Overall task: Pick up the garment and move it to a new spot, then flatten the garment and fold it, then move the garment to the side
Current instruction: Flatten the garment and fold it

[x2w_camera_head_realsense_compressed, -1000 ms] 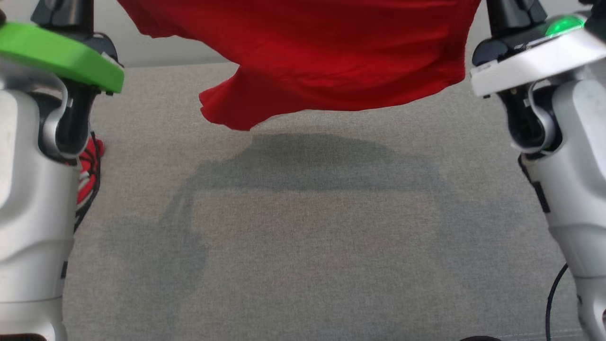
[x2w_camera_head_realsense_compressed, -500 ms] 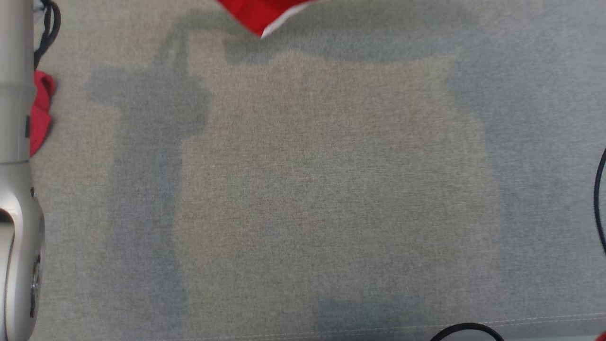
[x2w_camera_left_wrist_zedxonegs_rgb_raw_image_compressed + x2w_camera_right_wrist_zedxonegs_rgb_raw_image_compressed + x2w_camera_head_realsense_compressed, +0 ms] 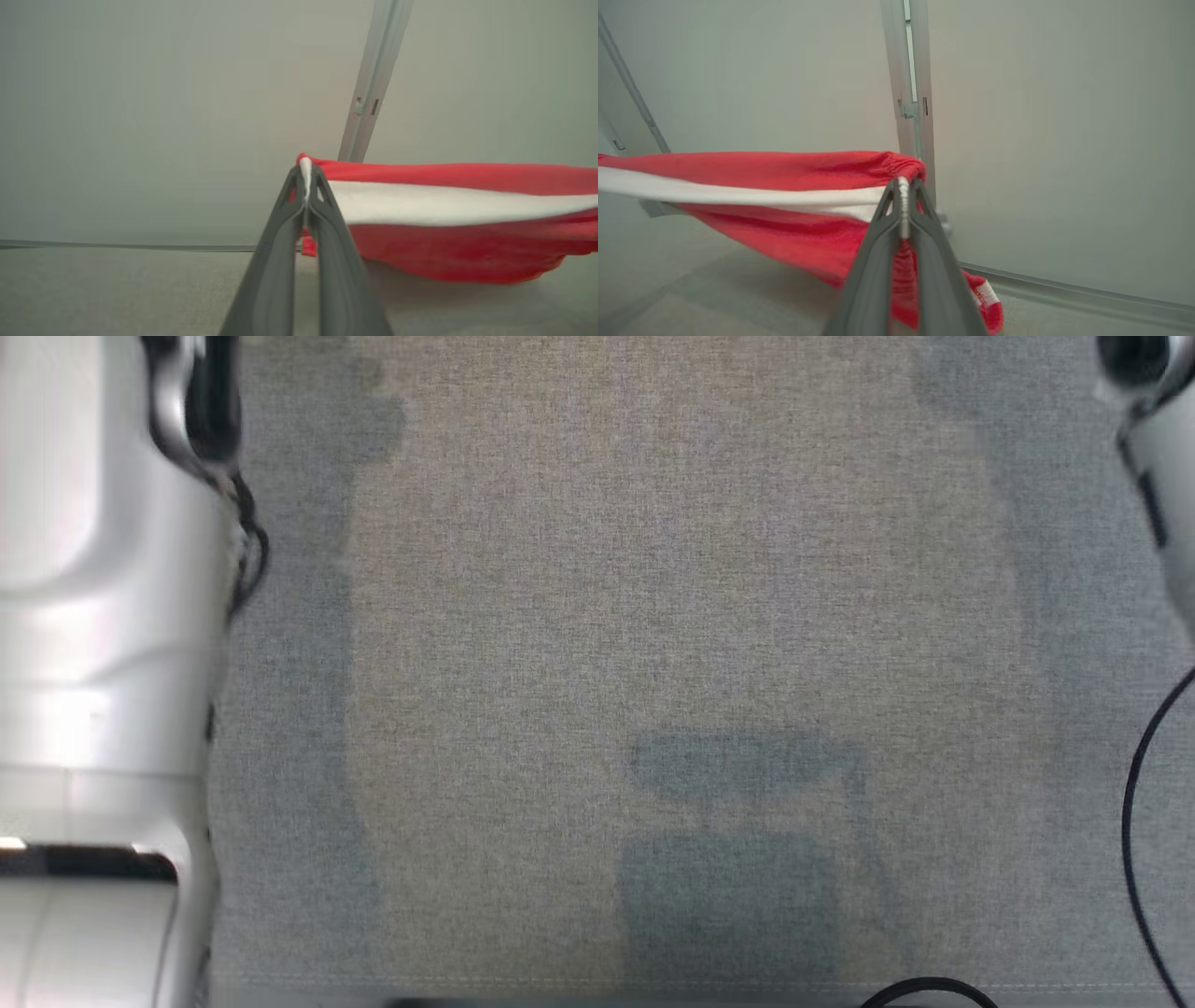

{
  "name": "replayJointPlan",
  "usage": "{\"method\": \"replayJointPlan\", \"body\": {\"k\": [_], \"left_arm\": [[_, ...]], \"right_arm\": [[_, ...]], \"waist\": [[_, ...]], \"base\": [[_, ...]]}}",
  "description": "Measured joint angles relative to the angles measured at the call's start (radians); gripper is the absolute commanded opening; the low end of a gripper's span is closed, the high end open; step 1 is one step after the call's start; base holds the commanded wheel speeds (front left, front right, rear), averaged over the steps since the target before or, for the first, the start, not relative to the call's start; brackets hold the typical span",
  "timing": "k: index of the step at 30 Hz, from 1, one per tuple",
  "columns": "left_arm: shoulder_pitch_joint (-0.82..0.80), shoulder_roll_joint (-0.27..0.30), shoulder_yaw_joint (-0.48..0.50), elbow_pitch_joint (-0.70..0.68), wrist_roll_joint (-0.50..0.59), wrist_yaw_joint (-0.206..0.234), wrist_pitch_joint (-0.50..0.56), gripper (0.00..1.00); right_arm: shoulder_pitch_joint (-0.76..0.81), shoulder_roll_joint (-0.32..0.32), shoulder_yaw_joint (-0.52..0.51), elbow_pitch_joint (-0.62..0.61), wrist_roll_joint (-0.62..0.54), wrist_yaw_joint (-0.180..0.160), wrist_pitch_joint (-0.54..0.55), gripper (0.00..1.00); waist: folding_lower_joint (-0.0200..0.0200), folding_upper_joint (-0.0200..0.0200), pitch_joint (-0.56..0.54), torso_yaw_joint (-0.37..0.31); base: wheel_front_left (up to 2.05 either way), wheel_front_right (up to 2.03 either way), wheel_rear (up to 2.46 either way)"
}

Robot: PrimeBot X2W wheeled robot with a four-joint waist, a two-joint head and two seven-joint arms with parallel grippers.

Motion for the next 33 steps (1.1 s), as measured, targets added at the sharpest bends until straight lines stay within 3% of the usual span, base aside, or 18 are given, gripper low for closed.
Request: {"method": "replayJointPlan", "body": {"k": [6, 9, 12, 24, 33], "left_arm": [[0.345, -0.059, 0.060, -0.015, -0.052, -0.006, 0.000, 0.00], [0.478, -0.060, 0.027, 0.000, -0.075, -0.007, -0.001, 0.00], [0.577, -0.050, 0.003, 0.008, -0.073, -0.007, -0.004, 0.00], [0.916, -0.054, 0.033, 0.016, -0.127, -0.008, -0.004, 0.00], [1.138, -0.021, -0.059, 0.006, -0.146, -0.009, -0.005, 0.00]], "right_arm": [[0.356, -0.039, 0.079, -0.119, 0.156, 0.000, 0.000, 0.00], [0.492, -0.070, 0.168, -0.165, 0.183, 0.000, 0.000, 0.00], [0.602, -0.078, 0.192, -0.173, 0.214, 0.000, 0.000, 0.00], [0.923, -0.008, 0.198, -0.138, 0.217, 0.000, 0.000, 0.00], [1.128, -0.016, 0.263, -0.103, 0.187, 0.000, -0.003, 0.00]], "waist": [[0.0000, 0.0000, -0.024, 0.000], [-0.0001, 0.0000, -0.056, -0.005], [-0.0003, 0.0000, -0.100, -0.014], [-0.0003, 0.0000, -0.328, -0.064], [-0.0004, 0.0001, -0.494, -0.078]], "base": [[0.00, 0.00, 0.00], [0.00, 0.00, 0.00], [0.00, 0.00, 0.00], [0.00, 0.00, 0.00], [0.00, 0.00, 0.00]]}}
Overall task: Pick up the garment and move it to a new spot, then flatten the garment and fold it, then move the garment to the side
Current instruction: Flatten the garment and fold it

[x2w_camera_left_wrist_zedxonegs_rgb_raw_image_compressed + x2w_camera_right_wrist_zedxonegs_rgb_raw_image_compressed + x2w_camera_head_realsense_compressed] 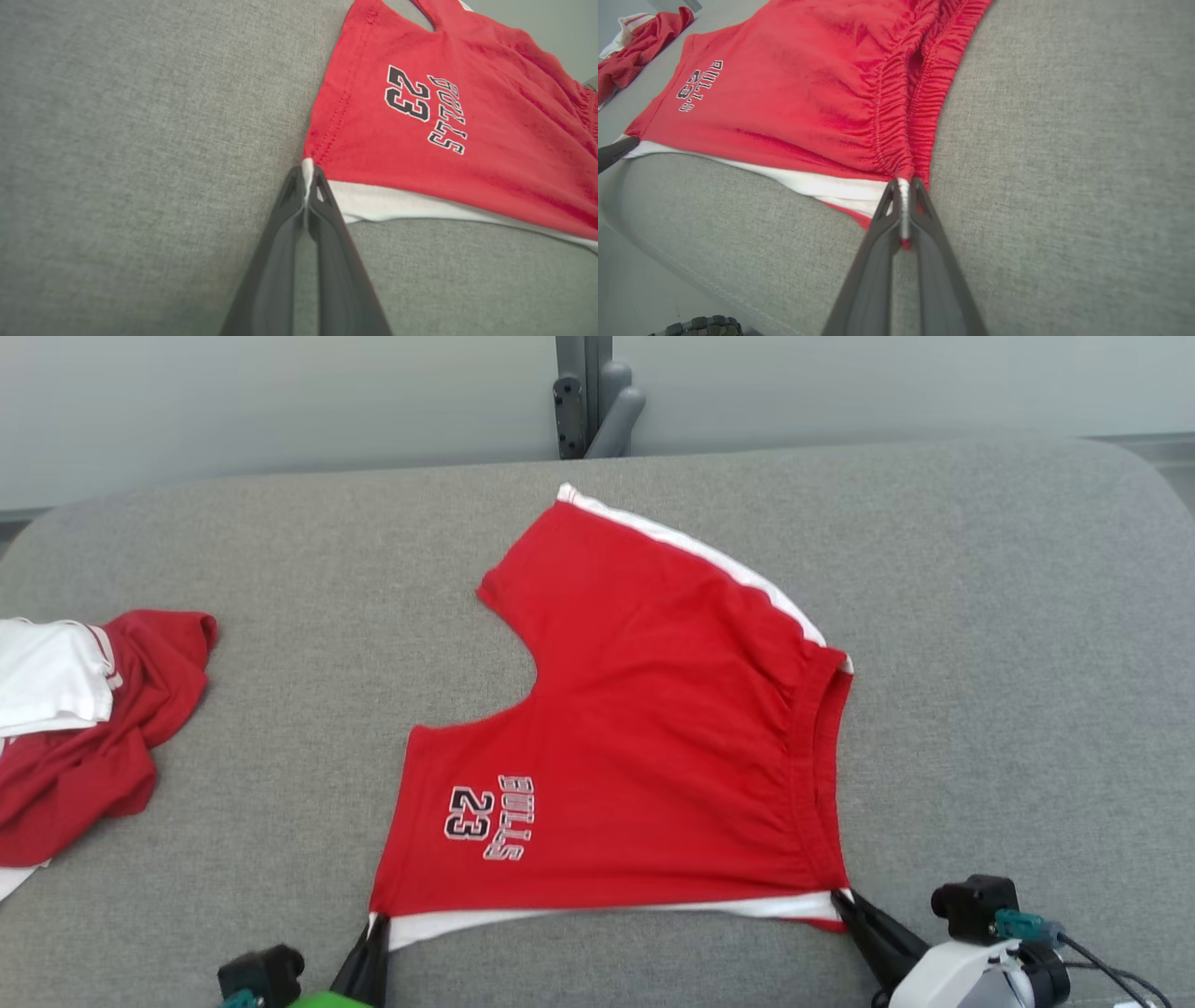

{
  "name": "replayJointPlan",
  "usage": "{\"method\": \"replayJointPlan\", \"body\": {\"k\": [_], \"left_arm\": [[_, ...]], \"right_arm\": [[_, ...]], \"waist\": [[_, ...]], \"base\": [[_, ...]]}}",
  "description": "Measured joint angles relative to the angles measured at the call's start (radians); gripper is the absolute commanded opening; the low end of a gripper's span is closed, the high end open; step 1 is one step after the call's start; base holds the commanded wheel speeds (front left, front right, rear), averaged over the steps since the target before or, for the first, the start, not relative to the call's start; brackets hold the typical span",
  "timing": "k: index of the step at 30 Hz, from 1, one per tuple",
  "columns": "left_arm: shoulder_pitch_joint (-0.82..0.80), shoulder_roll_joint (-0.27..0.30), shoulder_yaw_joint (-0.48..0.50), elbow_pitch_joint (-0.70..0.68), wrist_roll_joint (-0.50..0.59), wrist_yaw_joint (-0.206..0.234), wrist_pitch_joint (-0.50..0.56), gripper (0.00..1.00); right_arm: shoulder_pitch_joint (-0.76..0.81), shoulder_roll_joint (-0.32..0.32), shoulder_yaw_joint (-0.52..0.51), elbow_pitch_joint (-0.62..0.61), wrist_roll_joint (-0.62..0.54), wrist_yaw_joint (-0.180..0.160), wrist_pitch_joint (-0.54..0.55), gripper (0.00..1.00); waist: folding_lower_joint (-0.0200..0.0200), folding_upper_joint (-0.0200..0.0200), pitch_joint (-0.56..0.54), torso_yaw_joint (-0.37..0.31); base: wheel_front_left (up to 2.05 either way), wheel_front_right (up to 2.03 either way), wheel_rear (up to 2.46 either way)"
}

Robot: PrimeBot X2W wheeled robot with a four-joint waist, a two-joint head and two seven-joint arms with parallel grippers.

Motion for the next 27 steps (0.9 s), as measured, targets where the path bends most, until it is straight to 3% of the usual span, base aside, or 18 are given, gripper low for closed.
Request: {"method": "replayJointPlan", "body": {"k": [6, 10, 13, 16, 27], "left_arm": [[0.114, 0.030, 0.045, -0.063, -0.029, -0.001, 0.003, 0.00], [0.126, 0.035, 0.051, -0.160, -0.061, -0.004, 0.003, 0.00], [0.031, 0.066, 0.016, -0.236, -0.052, -0.004, 0.006, 0.00], [-0.095, 0.082, -0.009, -0.238, -0.044, -0.004, 0.006, 0.00], [-0.550, 0.118, -0.103, -0.011, 0.034, -0.001, 0.005, 0.00]], "right_arm": [[0.071, -0.031, -0.002, -0.043, 0.003, 0.001, 0.002, 0.00], [0.089, -0.039, -0.099, -0.117, 0.011, 0.002, 0.003, 0.00], [0.076, -0.024, -0.208, -0.189, 0.026, 0.002, 0.003, 0.00], [0.024, -0.012, -0.250, -0.214, 0.036, 0.001, 0.003, 0.00], [-0.209, 0.073, -0.277, -0.172, 0.098, 0.000, 0.003, 0.00]], "waist": [[0.0000, 0.0000, -0.078, 0.000], [0.0000, 0.0000, -0.088, 0.002], [0.0000, 0.0000, -0.061, 0.004], [0.0000, 0.0000, -0.023, 0.005], [0.0001, 0.0000, 0.164, -0.032]], "base": [[0.00, 0.00, 0.00], [0.00, 0.00, 0.00], [0.00, 0.00, 0.00], [0.00, 0.00, 0.00], [0.00, 0.00, 0.00]]}}
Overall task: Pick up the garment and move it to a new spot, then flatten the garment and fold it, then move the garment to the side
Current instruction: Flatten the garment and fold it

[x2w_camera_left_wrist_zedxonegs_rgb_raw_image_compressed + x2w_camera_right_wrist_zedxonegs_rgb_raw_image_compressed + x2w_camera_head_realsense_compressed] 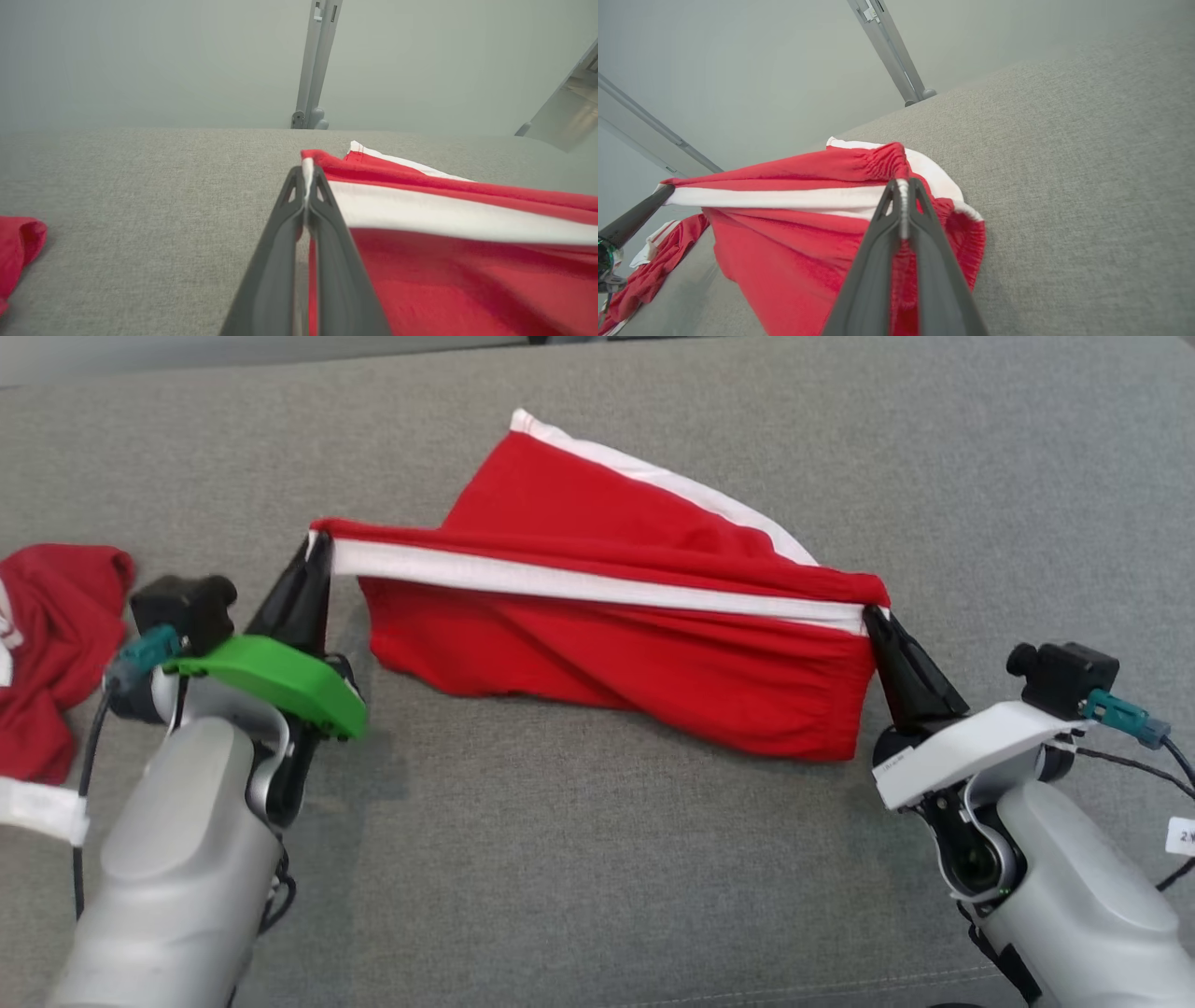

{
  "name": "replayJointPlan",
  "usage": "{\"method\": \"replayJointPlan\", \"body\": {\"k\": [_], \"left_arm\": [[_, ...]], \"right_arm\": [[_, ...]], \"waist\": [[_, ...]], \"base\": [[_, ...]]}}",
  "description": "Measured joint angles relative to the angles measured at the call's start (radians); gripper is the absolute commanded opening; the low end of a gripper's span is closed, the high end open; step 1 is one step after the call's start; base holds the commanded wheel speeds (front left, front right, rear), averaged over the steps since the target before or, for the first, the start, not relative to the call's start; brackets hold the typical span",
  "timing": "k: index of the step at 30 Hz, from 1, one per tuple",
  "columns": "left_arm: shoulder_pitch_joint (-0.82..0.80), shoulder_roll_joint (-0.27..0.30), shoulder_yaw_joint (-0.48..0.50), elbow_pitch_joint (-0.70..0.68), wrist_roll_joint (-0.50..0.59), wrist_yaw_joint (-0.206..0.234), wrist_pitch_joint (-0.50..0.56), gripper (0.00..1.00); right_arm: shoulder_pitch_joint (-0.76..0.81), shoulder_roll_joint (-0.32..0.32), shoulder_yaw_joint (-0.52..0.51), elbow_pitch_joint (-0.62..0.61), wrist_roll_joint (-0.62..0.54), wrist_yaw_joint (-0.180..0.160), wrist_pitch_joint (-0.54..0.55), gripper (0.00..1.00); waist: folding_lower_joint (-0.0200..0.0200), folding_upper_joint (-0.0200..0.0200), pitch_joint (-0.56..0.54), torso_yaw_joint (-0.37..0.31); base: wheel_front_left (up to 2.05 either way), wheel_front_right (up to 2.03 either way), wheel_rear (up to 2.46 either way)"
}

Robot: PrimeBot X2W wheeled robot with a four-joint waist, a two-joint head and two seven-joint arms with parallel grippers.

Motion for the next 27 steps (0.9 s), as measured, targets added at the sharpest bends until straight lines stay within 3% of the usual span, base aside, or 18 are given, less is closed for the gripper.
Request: {"method": "replayJointPlan", "body": {"k": [12, 19, 27], "left_arm": [[-0.303, -0.035, -0.048, 0.184, 0.122, 0.001, -0.002, 0.00], [-0.490, -0.027, -0.102, 0.326, 0.191, 0.002, 0.004, 0.00], [-0.572, -0.047, -0.125, 0.469, 0.217, 0.050, 0.006, 0.00]], "right_arm": [[-0.093, 0.125, -0.135, 0.000, -0.055, 0.000, 0.000, 0.00], [-0.118, 0.198, -0.170, -0.022, -0.093, 0.000, 0.000, 0.00], [-0.132, 0.230, -0.159, -0.044, -0.128, 0.000, 0.000, 0.00]], "waist": [[0.0000, 0.0000, 0.175, -0.087], [0.0001, 0.0000, 0.255, -0.159], [0.0001, 0.0000, 0.325, -0.230]], "base": [[0.00, 0.00, 0.00], [0.00, 0.00, 0.00], [0.00, 0.00, 0.00]]}}
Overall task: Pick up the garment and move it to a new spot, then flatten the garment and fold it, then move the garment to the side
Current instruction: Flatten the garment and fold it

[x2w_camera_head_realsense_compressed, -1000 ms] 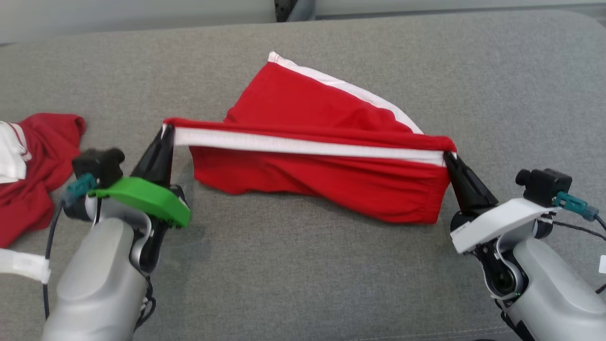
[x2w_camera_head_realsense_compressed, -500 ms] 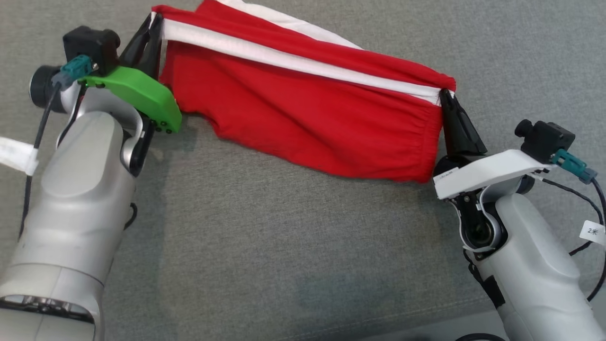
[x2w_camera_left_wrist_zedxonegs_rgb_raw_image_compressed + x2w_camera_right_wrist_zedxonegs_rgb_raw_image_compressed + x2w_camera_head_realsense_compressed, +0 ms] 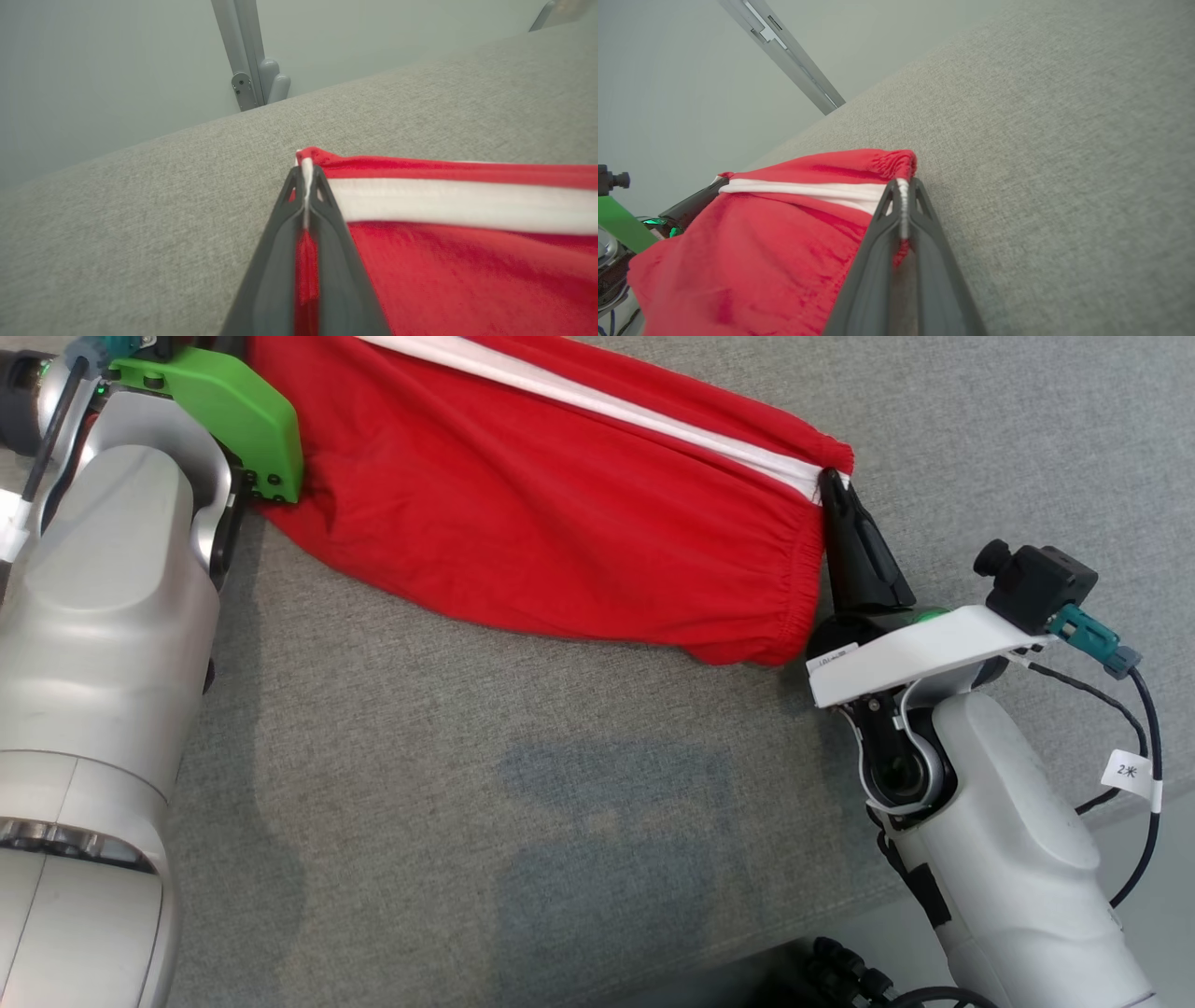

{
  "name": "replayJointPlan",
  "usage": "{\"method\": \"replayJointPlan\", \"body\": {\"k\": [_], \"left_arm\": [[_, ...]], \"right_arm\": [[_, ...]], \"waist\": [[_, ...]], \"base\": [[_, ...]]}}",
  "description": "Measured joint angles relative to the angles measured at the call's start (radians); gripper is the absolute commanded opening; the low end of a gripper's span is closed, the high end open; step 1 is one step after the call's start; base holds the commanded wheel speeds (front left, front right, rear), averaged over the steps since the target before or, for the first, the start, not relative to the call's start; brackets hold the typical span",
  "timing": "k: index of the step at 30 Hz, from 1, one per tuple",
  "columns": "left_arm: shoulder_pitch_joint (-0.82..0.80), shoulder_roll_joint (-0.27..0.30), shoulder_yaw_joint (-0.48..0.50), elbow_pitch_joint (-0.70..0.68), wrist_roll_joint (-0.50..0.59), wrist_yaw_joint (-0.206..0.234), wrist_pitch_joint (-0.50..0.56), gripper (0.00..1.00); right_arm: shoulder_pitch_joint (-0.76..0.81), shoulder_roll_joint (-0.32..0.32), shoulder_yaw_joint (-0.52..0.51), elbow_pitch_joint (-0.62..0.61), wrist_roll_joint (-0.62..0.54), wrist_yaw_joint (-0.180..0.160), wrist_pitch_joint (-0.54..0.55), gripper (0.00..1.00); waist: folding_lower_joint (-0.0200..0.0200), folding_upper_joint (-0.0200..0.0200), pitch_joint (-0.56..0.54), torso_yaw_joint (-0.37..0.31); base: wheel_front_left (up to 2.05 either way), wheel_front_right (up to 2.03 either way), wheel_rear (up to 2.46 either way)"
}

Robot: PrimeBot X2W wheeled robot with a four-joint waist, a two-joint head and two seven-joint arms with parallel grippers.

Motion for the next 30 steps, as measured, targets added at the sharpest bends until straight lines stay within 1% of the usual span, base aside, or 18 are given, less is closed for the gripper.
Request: {"method": "replayJointPlan", "body": {"k": [2, 3, 4, 5, 6, 9, 13, 14, 15, 18, 24, 25, 26, 27, 30], "left_arm": [[-0.007, 0.000, 0.003, 0.010, -0.004, 0.004, -0.001, 0.01], [-0.008, 0.000, 0.004, 0.014, -0.005, 0.004, -0.002, 0.30], [-0.008, -0.001, 0.009, 0.016, -0.010, 0.006, -0.004, 0.52], [-0.008, -0.004, 0.013, 0.016, -0.014, 0.008, -0.006, 1.00], [-0.007, -0.006, 0.017, 0.013, -0.018, 0.008, -0.006, 1.00], [0.015, -0.014, 0.038, -0.016, -0.038, 0.011, -0.008, 1.00], [0.081, -0.027, 0.071, -0.063, -0.060, 0.010, -0.008, 1.00], [0.097, -0.032, 0.078, -0.065, -0.066, 0.004, -0.008, 1.00], [0.129, -0.044, 0.089, -0.052, -0.082, -0.006, -0.008, 1.00], [0.161, -0.057, 0.097, -0.009, -0.113, -0.020, -0.007, 1.00], [0.206, -0.069, 0.112, 0.037, -0.158, -0.037, 0.021, 1.00], [0.212, -0.069, 0.111, 0.041, -0.168, -0.040, 0.028, 0.76], [0.218, -0.068, 0.109, 0.044, -0.170, -0.040, 0.031, 0.42], [0.224, -0.068, 0.108, 0.046, -0.174, -0.040, 0.031, 0.00], [0.248, -0.069, 0.108, 0.052, -0.190, -0.042, 0.035, 0.00]], "right_arm": [[-0.001, 0.002, 0.007, -0.005, -0.002, 0.000, 0.000, 0.00], [-0.001, 0.003, 0.008, -0.006, -0.003, 0.000, 0.000, 0.00], [-0.001, 0.003, 0.009, -0.006, -0.004, 0.000, 0.000, 0.44], [-0.001, 0.003, 0.010, -0.006, -0.007, 0.000, 0.000, 0.80], [-0.001, 0.004, 0.008, -0.009, -0.015, 0.000, 0.000, 1.00], [0.005, 0.006, -0.038, -0.028, -0.063, 0.000, 0.000, 1.00], [0.043, -0.002, -0.138, -0.071, -0.193, -0.001, 0.000, 1.00], [0.056, -0.003, -0.155, -0.081, -0.235, -0.001, 0.000, 1.00], [0.081, 0.002, -0.197, -0.091, -0.266, -0.001, 0.000, 1.00], [0.121, 0.004, -0.229, -0.090, -0.288, -0.001, 0.000, 1.00], [0.162, 0.005, -0.246, -0.079, -0.292, -0.001, 0.000, 1.00], [0.167, 0.005, -0.242, -0.076, -0.287, -0.001, 0.000, 1.00], [0.168, 0.006, -0.238, -0.073, -0.286, -0.001, 0.000, 1.00], [0.168, 0.006, -0.234, -0.071, -0.284, -0.001, 0.000, 1.00], [0.168, 0.006, -0.227, -0.064, -0.277, -0.001, 0.000, 1.00]], "waist": [[0.0000, 0.0000, 0.008, -0.007], [0.0000, 0.0000, 0.011, -0.009], [0.0000, 0.0000, 0.012, -0.008], [0.0000, 0.0000, 0.011, -0.007], [0.0000, 0.0001, 0.009, -0.005], [0.0000, 0.0000, -0.004, 0.004], [0.0000, 0.0000, -0.034, 0.020], [0.0000, 0.0000, -0.044, 0.023], [0.0000, 0.0000, -0.063, 0.031], [0.0000, 0.0000, -0.094, 0.041], [0.0000, 0.0000, -0.142, 0.053], [0.0000, 0.0000, -0.148, 0.053], [0.0000, 0.0000, -0.153, 0.053], [0.0000, 0.0000, -0.159, 0.052], [0.0000, 0.0000, -0.176, 0.047]], "base": [[0.00, 0.00, 0.00], [0.00, 0.00, 0.00], [0.00, 0.00, 0.00], [0.00, 0.00, 0.00], [0.00, 0.00, 0.00], [0.00, 0.00, 0.00], [0.00, 0.00, 0.00], [0.00, 0.00, 0.00], [0.00, 0.00, 0.00], [0.00, 0.00, 0.00], [0.00, 0.00, 0.00], [0.00, 0.00, 0.00], [0.00, 0.00, 0.00], [0.00, 0.00, 0.00], [0.00, 0.00, 0.00]]}}
